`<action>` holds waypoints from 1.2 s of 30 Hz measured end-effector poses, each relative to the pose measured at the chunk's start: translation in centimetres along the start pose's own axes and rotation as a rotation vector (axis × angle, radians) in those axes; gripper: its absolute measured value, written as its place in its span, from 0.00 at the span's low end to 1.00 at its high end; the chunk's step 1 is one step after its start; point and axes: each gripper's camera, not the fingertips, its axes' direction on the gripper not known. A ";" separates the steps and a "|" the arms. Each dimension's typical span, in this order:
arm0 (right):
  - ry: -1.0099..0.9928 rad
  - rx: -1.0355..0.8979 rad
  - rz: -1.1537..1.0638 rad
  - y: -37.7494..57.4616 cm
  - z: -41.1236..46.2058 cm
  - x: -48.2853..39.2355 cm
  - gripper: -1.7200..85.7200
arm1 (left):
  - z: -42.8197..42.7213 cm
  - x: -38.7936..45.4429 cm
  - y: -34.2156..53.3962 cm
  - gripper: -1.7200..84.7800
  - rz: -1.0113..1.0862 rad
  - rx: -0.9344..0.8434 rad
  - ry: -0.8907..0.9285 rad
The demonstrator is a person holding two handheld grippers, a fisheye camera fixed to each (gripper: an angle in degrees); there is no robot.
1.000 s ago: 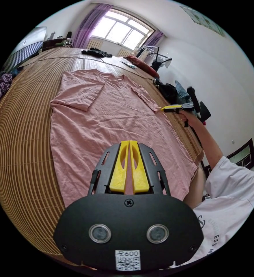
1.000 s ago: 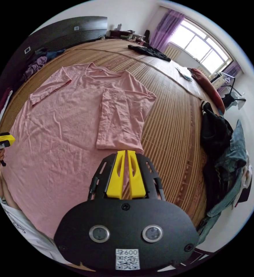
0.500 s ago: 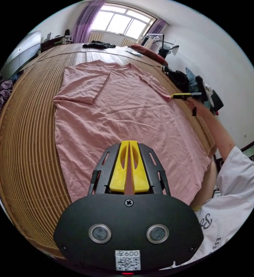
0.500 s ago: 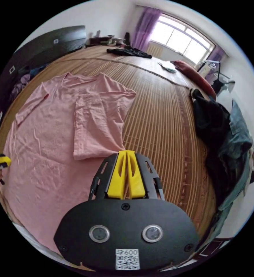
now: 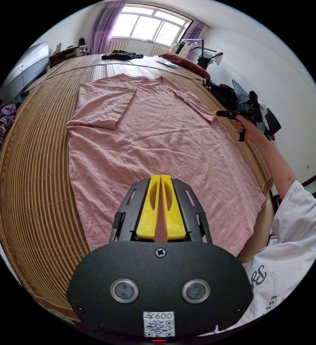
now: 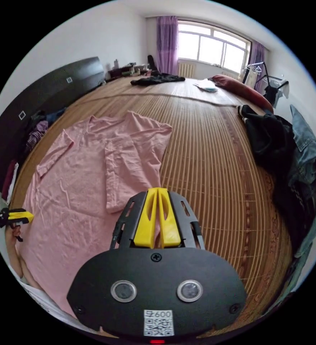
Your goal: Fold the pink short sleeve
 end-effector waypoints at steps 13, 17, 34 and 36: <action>-0.031 0.015 0.200 -4.1 -7.7 -1.5 0.01 | 1.7 -1.4 0.4 0.02 0.006 -0.001 -0.005; -0.060 0.108 0.229 -3.6 -11.9 -2.8 0.01 | 2.3 -1.9 0.7 0.02 0.008 -0.003 -0.004; -0.208 0.083 0.336 -7.3 -18.5 -15.9 0.01 | 4.6 -3.4 2.9 0.02 0.007 -0.001 0.001; -0.203 0.134 0.365 -7.2 -19.9 -17.4 0.01 | 4.9 -3.4 3.3 0.02 0.011 -0.001 -0.004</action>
